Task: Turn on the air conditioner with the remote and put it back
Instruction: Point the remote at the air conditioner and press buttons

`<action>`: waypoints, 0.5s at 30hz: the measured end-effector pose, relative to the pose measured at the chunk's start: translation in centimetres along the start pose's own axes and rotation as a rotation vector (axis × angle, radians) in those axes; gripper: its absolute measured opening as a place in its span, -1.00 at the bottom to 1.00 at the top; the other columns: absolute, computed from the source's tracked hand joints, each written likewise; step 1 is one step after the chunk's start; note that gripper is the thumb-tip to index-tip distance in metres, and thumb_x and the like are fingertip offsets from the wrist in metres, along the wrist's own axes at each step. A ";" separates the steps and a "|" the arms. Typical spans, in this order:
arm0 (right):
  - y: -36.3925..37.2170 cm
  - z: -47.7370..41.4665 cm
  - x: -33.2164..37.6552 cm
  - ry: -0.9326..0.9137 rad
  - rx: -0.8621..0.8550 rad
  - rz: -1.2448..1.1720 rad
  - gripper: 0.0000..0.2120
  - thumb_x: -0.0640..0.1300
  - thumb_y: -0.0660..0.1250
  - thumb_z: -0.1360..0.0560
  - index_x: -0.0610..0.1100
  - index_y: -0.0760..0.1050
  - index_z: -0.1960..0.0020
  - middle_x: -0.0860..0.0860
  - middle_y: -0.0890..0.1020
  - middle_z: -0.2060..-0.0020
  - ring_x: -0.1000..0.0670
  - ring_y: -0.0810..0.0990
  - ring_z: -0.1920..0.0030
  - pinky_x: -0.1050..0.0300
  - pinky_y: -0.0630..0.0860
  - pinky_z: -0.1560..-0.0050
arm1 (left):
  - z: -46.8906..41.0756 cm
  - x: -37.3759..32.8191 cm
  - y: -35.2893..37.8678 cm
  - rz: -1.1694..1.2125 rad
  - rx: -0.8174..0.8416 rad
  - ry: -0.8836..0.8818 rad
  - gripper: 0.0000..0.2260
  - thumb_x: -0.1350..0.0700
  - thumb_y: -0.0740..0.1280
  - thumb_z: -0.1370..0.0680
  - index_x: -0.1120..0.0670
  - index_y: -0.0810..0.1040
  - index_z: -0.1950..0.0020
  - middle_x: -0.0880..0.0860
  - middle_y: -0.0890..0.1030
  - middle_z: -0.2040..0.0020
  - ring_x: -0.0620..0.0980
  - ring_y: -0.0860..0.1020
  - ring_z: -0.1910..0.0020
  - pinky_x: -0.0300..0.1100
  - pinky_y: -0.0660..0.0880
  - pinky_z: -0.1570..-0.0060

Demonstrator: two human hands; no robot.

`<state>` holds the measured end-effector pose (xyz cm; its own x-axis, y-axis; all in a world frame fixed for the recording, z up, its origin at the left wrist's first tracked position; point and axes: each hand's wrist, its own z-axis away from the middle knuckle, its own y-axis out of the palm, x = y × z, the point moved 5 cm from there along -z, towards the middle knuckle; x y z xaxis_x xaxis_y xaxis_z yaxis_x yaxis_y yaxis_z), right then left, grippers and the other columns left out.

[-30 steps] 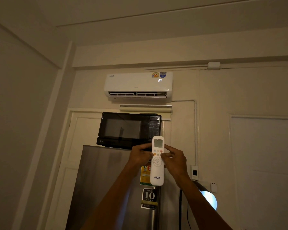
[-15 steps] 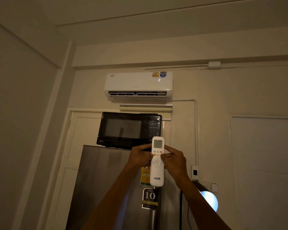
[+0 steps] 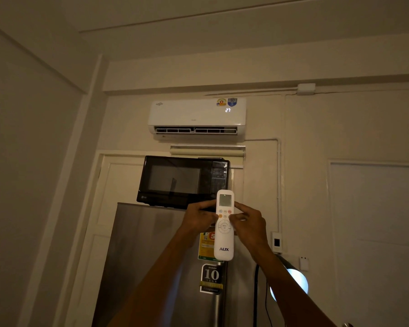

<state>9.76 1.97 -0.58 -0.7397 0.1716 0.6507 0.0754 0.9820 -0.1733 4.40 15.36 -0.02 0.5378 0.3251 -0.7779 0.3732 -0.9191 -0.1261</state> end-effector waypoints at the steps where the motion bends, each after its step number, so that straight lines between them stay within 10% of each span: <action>1: -0.1 0.0 -0.1 -0.004 0.001 0.004 -0.57 -0.20 0.37 -0.47 -0.12 0.44 -0.32 -0.19 0.66 -0.11 -0.14 0.67 -0.02 0.00 0.62 0.05 | -0.1 0.0 0.1 -0.007 0.000 0.001 -0.58 0.29 0.39 -0.46 0.12 0.49 -0.31 0.18 0.60 -0.23 0.13 0.61 -0.15 -0.11 0.59 0.03; 9: -2.8 -0.5 -1.7 0.004 -0.006 0.000 -0.60 -0.16 0.38 -0.46 -0.09 0.47 -0.29 -0.17 0.66 -0.10 -0.14 0.67 -0.01 -0.14 0.63 -0.02 | -0.4 0.2 3.2 0.045 0.030 -0.001 -0.59 0.30 0.39 -0.45 0.09 0.51 -0.29 0.15 0.64 -0.16 -0.14 0.63 0.16 -0.36 0.57 0.35; 15: -7.2 -1.3 -4.2 0.035 -0.025 0.003 -0.57 -0.20 0.38 -0.46 -0.07 0.45 -0.32 -0.16 0.67 -0.07 -0.11 0.68 0.02 -0.15 0.64 0.01 | -1.3 0.5 8.3 0.085 0.053 -0.035 -0.57 0.30 0.39 -0.45 0.10 0.50 -0.32 0.17 0.64 -0.15 0.11 0.64 -0.08 -0.17 0.63 0.14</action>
<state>13.21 -5.74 -1.09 -0.7156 0.1768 0.6758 0.0944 0.9830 -0.1573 8.72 8.16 -0.63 0.5388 0.2386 -0.8079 0.2865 -0.9538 -0.0906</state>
